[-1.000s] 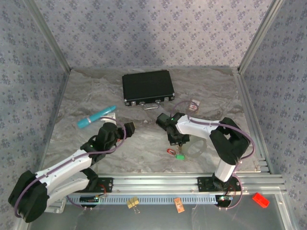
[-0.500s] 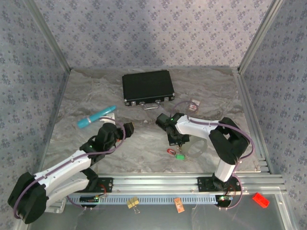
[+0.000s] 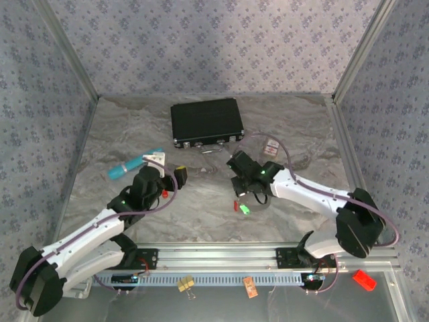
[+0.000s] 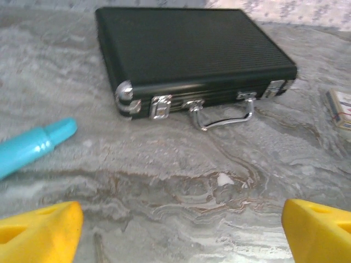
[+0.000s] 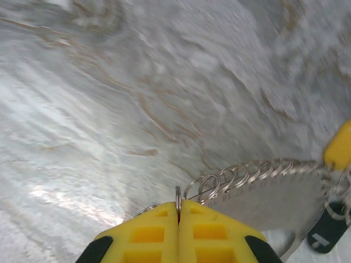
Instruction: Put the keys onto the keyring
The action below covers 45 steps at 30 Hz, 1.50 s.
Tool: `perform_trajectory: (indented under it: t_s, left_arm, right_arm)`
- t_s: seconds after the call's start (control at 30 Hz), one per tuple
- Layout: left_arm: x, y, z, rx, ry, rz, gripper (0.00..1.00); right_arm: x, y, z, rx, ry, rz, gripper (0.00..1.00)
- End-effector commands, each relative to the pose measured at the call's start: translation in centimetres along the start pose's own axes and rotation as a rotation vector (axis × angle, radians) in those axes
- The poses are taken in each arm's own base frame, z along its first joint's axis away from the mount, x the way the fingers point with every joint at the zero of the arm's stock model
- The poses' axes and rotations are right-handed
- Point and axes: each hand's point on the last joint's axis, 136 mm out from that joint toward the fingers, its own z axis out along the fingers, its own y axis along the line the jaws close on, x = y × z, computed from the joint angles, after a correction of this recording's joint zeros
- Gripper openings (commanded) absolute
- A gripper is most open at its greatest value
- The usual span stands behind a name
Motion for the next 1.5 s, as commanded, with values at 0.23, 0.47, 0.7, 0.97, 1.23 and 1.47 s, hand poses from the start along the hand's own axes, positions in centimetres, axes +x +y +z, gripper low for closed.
perform_trajectory:
  t_s: [0.23,0.47,0.7,0.97,1.23,1.47]
  left_arm:
    - [-0.6,-5.0,0.1,0.251,0.008,0.375,0.73]
    - [2.3,-8.2,1.0,0.468,0.063,0.456,0.60]
    - [3.7,-12.2,0.4,0.718,0.092,0.468,0.48]
    - [7.9,-15.7,-1.9,0.964,0.135,0.615,0.34]
    - [9.1,-15.8,-3.0,1.015,0.118,0.671,0.31]
    - [9.3,-16.2,-3.8,1.060,0.096,0.687,0.27]
  right_arm:
    - [-3.2,5.3,-2.6,-0.401,-0.237,-0.280,0.00]
    - [-2.1,7.2,-4.0,-0.573,-0.350,-0.372,0.00]
    - [-0.6,8.2,-5.3,-0.618,-0.429,-0.508,0.00]
    - [0.5,9.6,-5.4,-0.670,-0.410,-0.572,0.00]
    - [0.8,10.0,-5.5,-0.658,-0.404,-0.616,0.00]
    - [0.7,10.6,-5.8,-0.680,-0.414,-0.645,0.00]
